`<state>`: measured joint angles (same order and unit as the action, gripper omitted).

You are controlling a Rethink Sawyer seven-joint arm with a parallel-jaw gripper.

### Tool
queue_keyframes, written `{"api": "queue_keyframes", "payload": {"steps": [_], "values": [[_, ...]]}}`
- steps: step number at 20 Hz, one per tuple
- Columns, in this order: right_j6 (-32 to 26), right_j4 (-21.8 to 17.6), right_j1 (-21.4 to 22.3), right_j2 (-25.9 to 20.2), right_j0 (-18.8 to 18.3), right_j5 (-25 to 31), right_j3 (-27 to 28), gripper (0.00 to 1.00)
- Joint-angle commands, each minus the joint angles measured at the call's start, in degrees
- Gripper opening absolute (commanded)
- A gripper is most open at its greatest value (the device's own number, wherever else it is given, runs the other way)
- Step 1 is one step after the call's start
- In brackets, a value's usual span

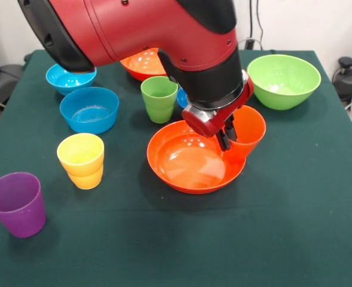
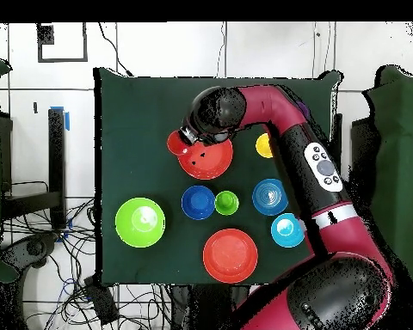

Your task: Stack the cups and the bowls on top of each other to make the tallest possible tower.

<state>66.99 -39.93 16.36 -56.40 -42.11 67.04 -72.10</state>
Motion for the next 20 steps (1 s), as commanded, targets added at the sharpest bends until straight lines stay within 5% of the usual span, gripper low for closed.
{"api": "queue_keyframes", "payload": {"steps": [1,10,20], "values": [[-19.9,-0.3,-1.7,0.8,1.3,2.4,4.4,0.00],[-21.9,-0.7,-2.2,-0.5,1.0,-0.3,4.2,0.00],[-21.7,-2.1,-0.2,-2.4,-1.9,-6.4,-2.5,0.00]]}}
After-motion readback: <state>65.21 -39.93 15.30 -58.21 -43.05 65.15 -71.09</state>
